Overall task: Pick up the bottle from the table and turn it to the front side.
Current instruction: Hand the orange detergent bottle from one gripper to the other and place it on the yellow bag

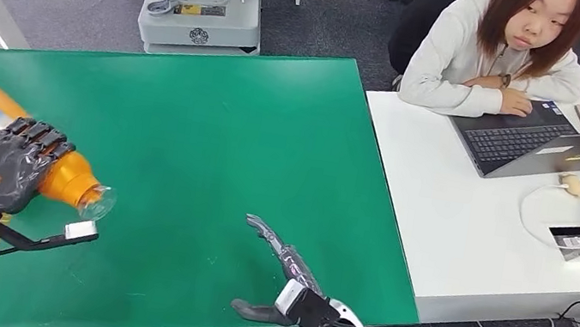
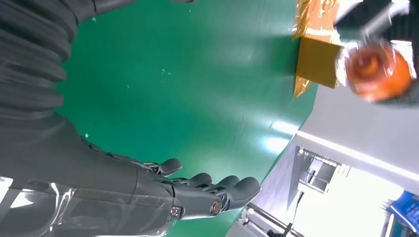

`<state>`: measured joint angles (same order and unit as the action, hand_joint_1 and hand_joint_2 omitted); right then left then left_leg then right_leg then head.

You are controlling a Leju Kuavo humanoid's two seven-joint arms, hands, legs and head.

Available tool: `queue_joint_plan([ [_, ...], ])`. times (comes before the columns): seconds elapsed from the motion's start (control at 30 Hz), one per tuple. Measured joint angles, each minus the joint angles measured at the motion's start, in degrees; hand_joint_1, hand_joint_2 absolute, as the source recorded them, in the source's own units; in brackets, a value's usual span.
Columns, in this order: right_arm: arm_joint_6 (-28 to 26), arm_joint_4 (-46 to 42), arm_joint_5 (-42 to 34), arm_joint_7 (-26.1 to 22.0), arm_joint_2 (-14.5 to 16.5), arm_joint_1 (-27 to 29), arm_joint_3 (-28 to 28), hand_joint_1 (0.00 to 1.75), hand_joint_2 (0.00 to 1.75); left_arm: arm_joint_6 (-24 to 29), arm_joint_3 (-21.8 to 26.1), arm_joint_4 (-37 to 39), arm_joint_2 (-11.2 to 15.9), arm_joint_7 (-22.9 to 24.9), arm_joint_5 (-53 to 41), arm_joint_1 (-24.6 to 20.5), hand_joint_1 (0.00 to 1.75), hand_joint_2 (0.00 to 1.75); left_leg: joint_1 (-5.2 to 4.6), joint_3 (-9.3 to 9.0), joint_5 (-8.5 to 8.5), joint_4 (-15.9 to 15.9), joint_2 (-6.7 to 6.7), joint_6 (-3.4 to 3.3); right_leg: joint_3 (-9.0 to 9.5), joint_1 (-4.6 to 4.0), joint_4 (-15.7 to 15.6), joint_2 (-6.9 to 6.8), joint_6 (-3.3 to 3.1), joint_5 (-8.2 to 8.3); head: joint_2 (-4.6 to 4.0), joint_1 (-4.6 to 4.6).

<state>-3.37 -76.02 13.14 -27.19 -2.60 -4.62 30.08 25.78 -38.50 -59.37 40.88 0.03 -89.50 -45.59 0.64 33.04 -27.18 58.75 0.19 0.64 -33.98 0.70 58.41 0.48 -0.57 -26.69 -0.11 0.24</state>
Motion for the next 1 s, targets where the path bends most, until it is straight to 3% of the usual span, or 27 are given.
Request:
queue_joint_plan([
  [0.13, 0.5, -1.4, 0.5, 0.1, 0.0, 1.1, -1.3, 0.0, 1.75, -2.1, 3.1, -4.3, 5.5, 0.4, 0.0, 5.4, 1.75, 1.75, 0.0, 0.06, 0.0, 0.0, 0.0, 0.0, -0.03, 0.0, 0.0, 0.0, -0.01, -0.02, 0.0, 0.03],
  [0.3, 0.6, -2.4, 0.8, 0.1, 0.1, 1.7, -2.3, 0.0, 1.75, -5.5, 10.4, -9.2, 10.8, 0.9, -0.1, 13.7, 1.75, 1.75, 0.0, 0.06, -0.01, 0.0, 0.03, 0.0, -0.05, 0.0, 0.0, 0.01, -0.01, -0.01, 0.0, 0.02],
  [0.47, 1.2, -3.0, 0.9, 0.1, 0.2, 1.8, -2.8, 0.0, 1.75, -8.0, 15.0, -13.2, 14.1, 2.1, 0.0, 20.5, 1.75, 1.75, 0.0, 0.08, -0.01, 0.0, -0.01, 0.0, -0.04, 0.0, 0.0, -0.04, -0.02, -0.01, 0.0, 0.03],
  [0.57, 2.4, -3.6, 1.4, 0.3, 0.8, 2.0, -2.9, 0.0, 1.75, -12.0, 21.1, -16.4, 15.3, -2.8, 3.0, 26.9, 1.75, 1.75, 0.0, 0.07, -0.01, 0.0, 0.1, 0.01, -0.1, 0.0, 0.0, 0.07, -0.02, -0.01, 0.0, 0.03],
  [0.67, 3.4, -4.7, 2.4, 0.4, 1.2, 2.7, -3.0, 0.0, 1.75, -16.0, 28.6, -20.2, 15.1, -8.2, 7.1, 33.9, 1.75, 1.75, -0.01, 0.09, -0.02, 0.0, 0.13, 0.0, -0.16, 0.01, -0.1, 0.11, -0.02, -0.01, 0.0, 0.02],
  [0.77, 3.9, -6.2, 3.1, 0.3, 1.4, 3.8, -3.0, 0.0, 1.75, -18.5, 33.1, -23.0, 12.6, -10.7, 8.1, 38.8, 1.75, 1.75, -0.02, 0.13, -0.06, 0.0, 0.09, 0.02, -0.16, 0.02, -0.1, 0.06, -0.01, -0.02, 0.0, 0.03],
  [0.9, 4.5, -7.3, 3.9, 0.0, 1.4, 4.5, -3.0, 0.0, 1.75, -20.9, 33.8, -23.8, 8.6, -12.1, 9.2, 40.2, 1.75, 1.75, -0.01, 0.16, -0.07, 0.0, 0.06, 0.04, -0.15, 0.02, -0.1, 0.02, -0.02, -0.01, 0.0, 0.04],
  [1.0, 4.6, -7.4, 4.0, 0.0, 1.4, 4.6, -3.0, 0.0, 1.75, -21.3, 33.7, -23.8, 7.8, -12.4, 9.7, 40.1, 1.75, 1.75, -0.01, 0.16, -0.07, 0.0, 0.06, 0.04, -0.15, 0.02, -0.1, 0.02, -0.02, -0.01, 0.0, 0.04],
])
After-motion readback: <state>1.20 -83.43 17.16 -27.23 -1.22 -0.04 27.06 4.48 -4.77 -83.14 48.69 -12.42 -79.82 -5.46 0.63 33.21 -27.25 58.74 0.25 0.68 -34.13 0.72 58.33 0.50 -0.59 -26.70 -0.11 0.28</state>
